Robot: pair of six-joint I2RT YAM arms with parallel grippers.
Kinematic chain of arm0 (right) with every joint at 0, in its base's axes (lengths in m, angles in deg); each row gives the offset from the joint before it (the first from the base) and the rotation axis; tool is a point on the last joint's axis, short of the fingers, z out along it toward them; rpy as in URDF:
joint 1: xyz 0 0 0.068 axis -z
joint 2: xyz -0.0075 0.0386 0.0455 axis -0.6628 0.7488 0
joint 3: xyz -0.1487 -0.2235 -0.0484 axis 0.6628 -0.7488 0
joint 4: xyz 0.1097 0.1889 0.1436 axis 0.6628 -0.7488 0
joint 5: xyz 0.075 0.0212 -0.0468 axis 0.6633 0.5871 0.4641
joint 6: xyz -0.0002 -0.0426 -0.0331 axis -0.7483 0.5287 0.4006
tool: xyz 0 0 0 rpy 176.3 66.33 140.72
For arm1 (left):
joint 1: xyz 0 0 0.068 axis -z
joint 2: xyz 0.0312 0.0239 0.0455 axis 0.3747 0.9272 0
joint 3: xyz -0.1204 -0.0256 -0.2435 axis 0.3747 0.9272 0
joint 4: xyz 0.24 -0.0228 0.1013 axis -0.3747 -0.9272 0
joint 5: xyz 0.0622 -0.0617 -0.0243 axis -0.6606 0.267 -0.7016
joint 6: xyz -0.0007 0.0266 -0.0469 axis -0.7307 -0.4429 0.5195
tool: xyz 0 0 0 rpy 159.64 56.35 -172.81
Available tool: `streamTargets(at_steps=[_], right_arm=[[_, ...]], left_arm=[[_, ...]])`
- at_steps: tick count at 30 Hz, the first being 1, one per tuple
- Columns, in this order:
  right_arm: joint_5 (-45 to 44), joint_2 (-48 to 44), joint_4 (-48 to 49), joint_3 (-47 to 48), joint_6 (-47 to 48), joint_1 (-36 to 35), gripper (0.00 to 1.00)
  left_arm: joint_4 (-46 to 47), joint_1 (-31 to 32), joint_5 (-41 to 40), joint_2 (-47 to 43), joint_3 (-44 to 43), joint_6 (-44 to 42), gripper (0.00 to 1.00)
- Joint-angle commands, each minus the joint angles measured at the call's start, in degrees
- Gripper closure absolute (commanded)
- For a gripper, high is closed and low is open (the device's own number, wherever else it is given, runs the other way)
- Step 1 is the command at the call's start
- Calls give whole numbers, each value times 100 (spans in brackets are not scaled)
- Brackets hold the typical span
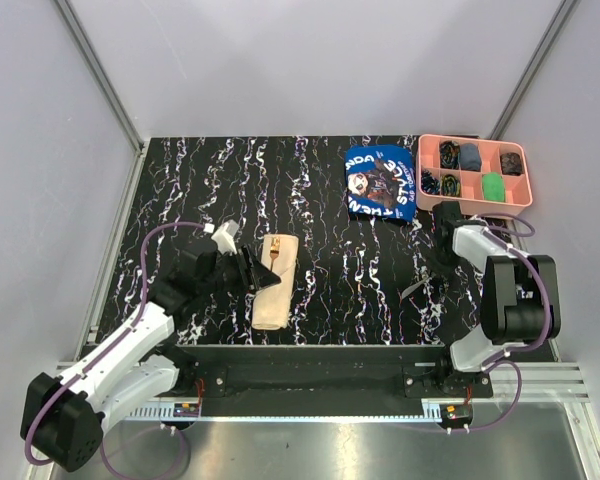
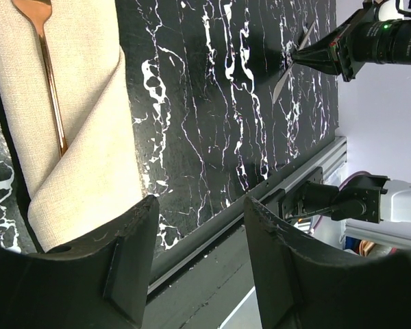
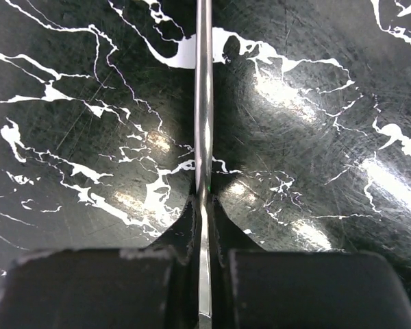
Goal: Fold the napkin into a case and place the utensils inside
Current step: Pick up the knife from the corner of the board.
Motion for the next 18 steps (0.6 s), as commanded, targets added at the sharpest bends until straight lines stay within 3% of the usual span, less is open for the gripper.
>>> streamTargets(at_steps=[1,5,7,13,18], right_arm=[[550,-63,456,-449,115,7,100],[1524,-451,923,-546,992,-63,100],[1527,-644,783,-301,1353,-448,100],[1561,-1163,765,236,3707,-1792,100],[2957,-1112,422,692,5667,-1944,100]], left_arm=[[102,31,261,-8,-344,-78,44],[58,14,410,53,-536,-105,44],[67,-4,577,184,-642,-113,42],[180,-205,1113,843,-1099,-140,40],[322,-487,1614,1362,-1337,1,39]])
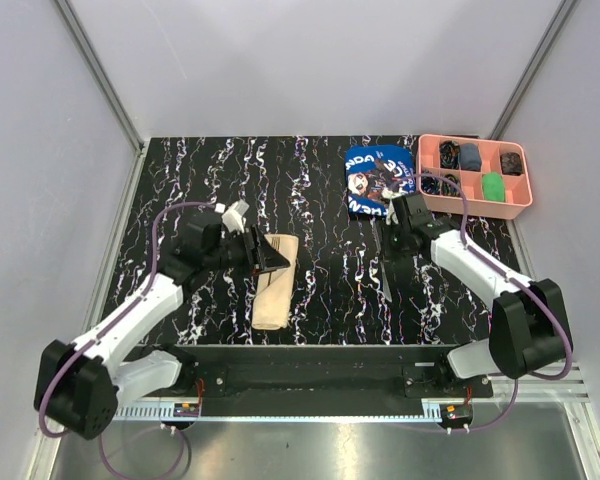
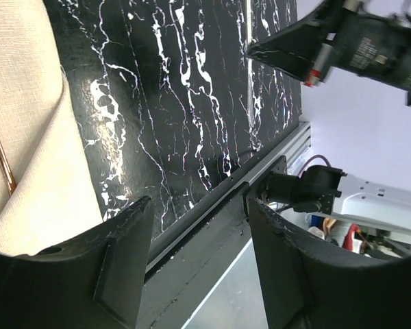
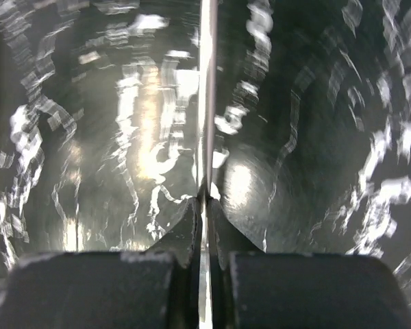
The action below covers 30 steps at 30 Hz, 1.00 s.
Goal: Fold the napkin into a case and place the utensils inside
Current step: Pick up the knife from the corner of the board, then pass from the right arm to the left
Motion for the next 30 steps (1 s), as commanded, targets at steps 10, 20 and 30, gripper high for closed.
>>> streamTargets(at_steps=[10,20,30], right_arm=[[1677,836,-2137,1930,6302,-1088,100],[1423,442,-1981,1914,6690,-2564,100],[1466,275,-1823,2002,6847,-3040,100]], left_arm=[[-274,-594,1298,943,-937,-714,25],[-118,-542,2063,1577,-798,-1102,21],[602,336,2819,2025,-692,-1120,26]])
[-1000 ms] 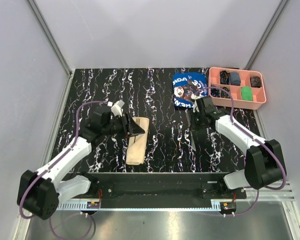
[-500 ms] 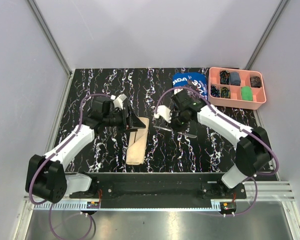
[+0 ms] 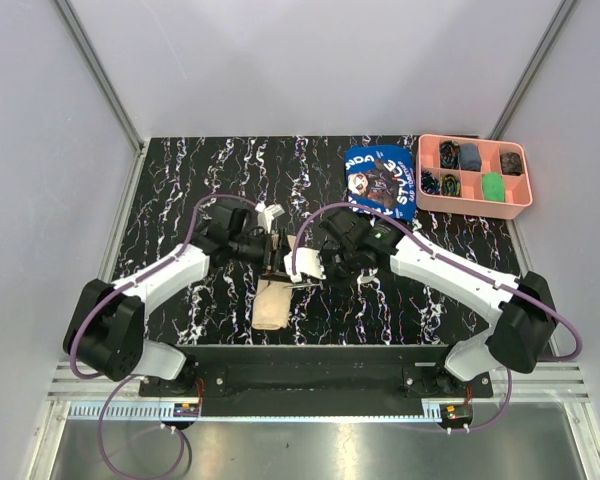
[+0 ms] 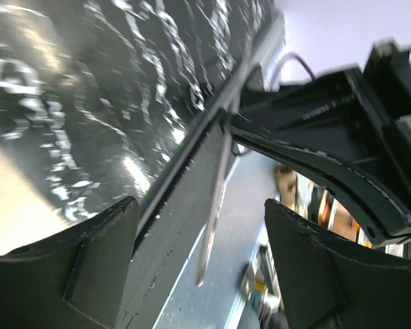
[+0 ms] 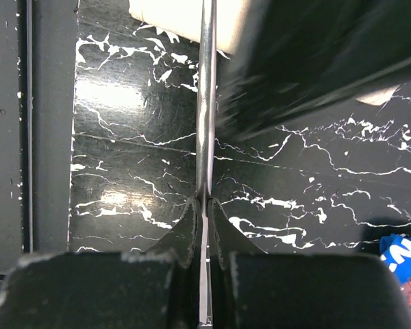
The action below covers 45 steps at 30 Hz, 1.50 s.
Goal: Fold the napkin into a case and place the utensils inside
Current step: Pass from the right arm to the left, then pass from the left arm to the right
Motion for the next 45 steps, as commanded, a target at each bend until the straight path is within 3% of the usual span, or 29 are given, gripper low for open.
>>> streamTargets(at_steps=[1,4,7,11,12,14,19,21,23,25,26,32,35,36,38,39,44,45], right_arm=[[6,-86,118,122,284,-63,100],[6,-42,100,157,346,-98,100],[15,-68,196,123,381,-124,100],[50,-112,364,122,224,-124,100],[76,-104,434,122,92,-124,100],[33,-130,548,114,-92,-124,100],[-1257,-454,2014,-394,-2094,-81,100],[-1601,-613,2157,-458,-2988,25,87],[-1899,-526,2017,-169,-3754,121,86],[-1535,-421,1683,86,-4548,209,14],[-1376,-411,1630,131,-4654,227,0],[-1085,-148,1490,613,-6586,438,0],[-1258,46,1479,957,-8472,719,0],[-1608,89,1619,975,-9653,720,0],[-1551,274,1804,975,-10531,728,5],[-1437,353,1953,958,-11222,720,0],[-1330,968,2507,1019,-12380,571,6],[-1452,1065,2526,1158,-12476,518,2]], left_arm=[[747,317,697,67,134,27,27],[1029,414,821,15,301,125,33],[1064,476,847,93,363,125,49],[1126,520,821,138,398,160,78],[1143,520,795,120,398,160,91],[1179,520,690,-37,416,203,100],[1196,476,-513,-556,521,265,100],[1161,450,-1179,-854,635,274,100],[1100,441,-1646,-1179,706,291,100],[1074,432,-2262,-1356,820,318,100],[1073,406,-2360,-1478,855,318,100],[1397,388,-3290,-1944,1188,590,100],[1818,397,-3878,-2400,1600,871,100],[1942,397,-3994,-2507,1707,1020,100],[2127,397,-4266,-2700,1874,1109,100],[2154,397,-4311,-2736,1910,1161,100],[2268,406,-4452,-2894,2076,1249,100],[2277,397,-4461,-2903,2086,1276,100]])
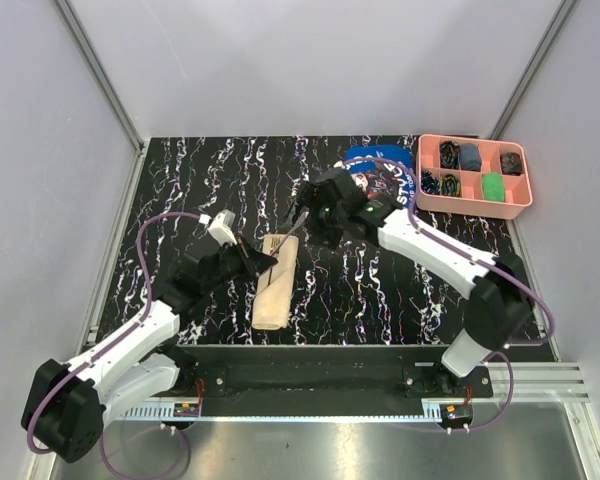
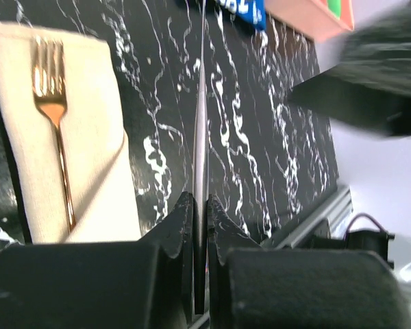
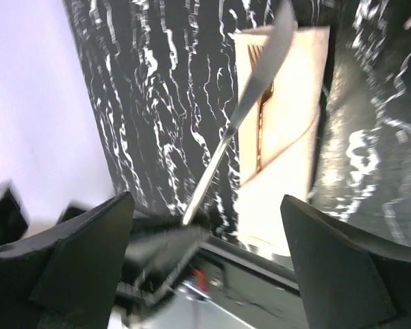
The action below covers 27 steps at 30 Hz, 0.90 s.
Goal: Fold the napkin into a case and place the utensils inside
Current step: Pass from the left arm to the right
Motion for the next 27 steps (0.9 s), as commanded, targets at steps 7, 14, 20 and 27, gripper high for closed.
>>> streamTargets(at_steps=[7,14,20,27], right_arm=[[-537,588,798,63,-2352,-325,20],[-546,772,1089,28,-2660,-360,50],[-608,887,949,195,-2599,-360,60],[-643,869,834,72,-2546,-360,62]], left_arm=[[642,-1,-626,-461,211,220,100],[774,17,-618,-461,273,308,100],[783,34,-626,-514,334,335,100],[792,43,-679,-558,343,300,100]])
